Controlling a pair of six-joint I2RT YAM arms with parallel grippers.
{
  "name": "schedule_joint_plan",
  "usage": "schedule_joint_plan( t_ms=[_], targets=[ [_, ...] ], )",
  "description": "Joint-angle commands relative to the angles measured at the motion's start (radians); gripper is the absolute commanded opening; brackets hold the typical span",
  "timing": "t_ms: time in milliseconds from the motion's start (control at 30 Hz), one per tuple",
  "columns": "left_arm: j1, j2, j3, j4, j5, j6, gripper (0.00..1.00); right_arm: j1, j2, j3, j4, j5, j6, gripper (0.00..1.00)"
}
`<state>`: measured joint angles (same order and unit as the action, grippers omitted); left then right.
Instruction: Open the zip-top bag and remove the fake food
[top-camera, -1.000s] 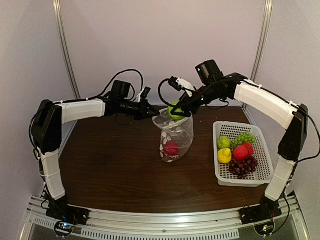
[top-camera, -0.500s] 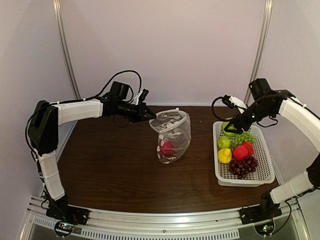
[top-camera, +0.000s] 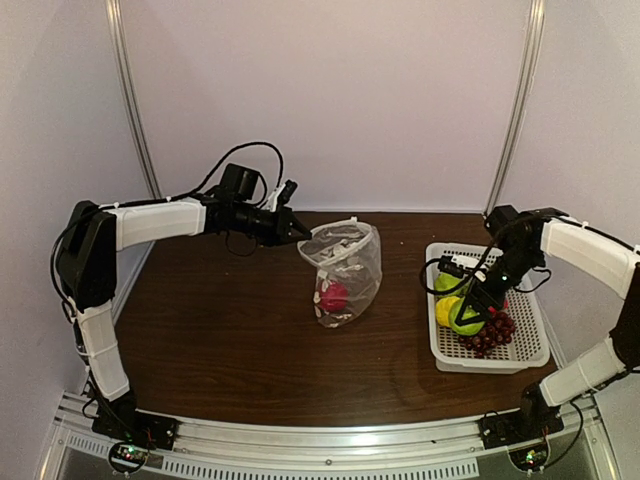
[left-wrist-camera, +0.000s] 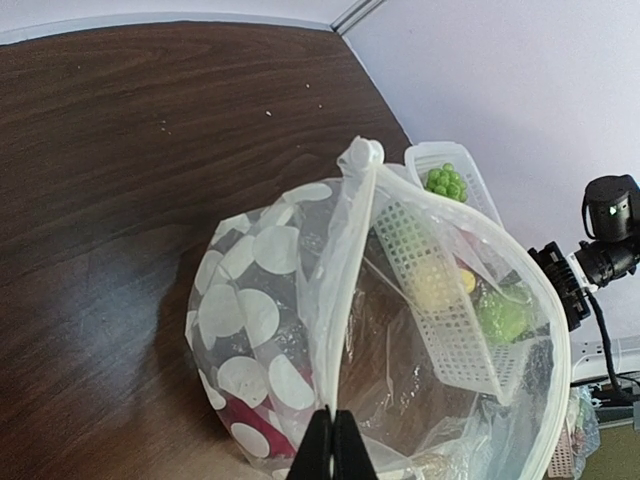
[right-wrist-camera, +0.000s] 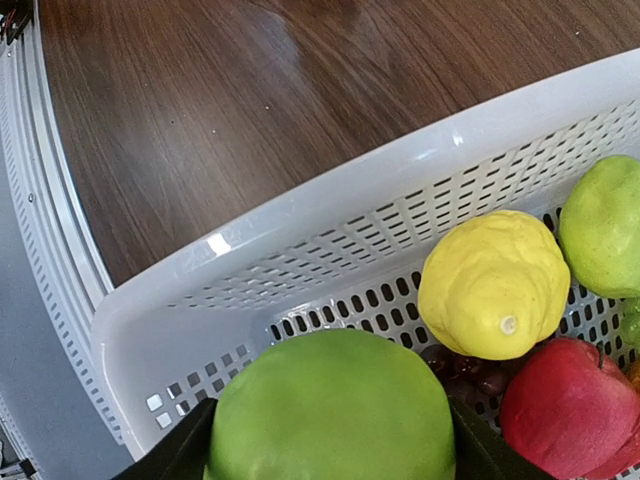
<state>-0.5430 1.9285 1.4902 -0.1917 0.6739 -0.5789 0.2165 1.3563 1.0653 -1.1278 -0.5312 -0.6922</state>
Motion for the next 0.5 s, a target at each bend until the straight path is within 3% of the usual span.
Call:
schedule_joint_plan(
  t_ms=[0, 133, 200, 467],
  targets=[
    [0.003, -0.003, 0.011, -0.003, 0.008, 0.025, 0.00, -0.002, 0.024, 0.029, -0.017, -0.058, -0.024, 0.73],
    [-0.002, -0.005, 0.013, -0.008, 0.010, 0.031, 0.00, -0.002, 0.039, 0.071, -0.042, -0.066, -0.046, 0.83],
    [-0.008, -0.003, 0.015, -0.011, 0.010, 0.037, 0.00, -0.002, 0.041, 0.115, -0.069, -0.078, -0.067, 0.98],
    [-0.033, -0.005, 0.034, -0.025, 0.040, 0.069, 0.00, 0.000, 0.079, 0.308, -0.052, -0.131, -0.051, 1.00]
  ],
)
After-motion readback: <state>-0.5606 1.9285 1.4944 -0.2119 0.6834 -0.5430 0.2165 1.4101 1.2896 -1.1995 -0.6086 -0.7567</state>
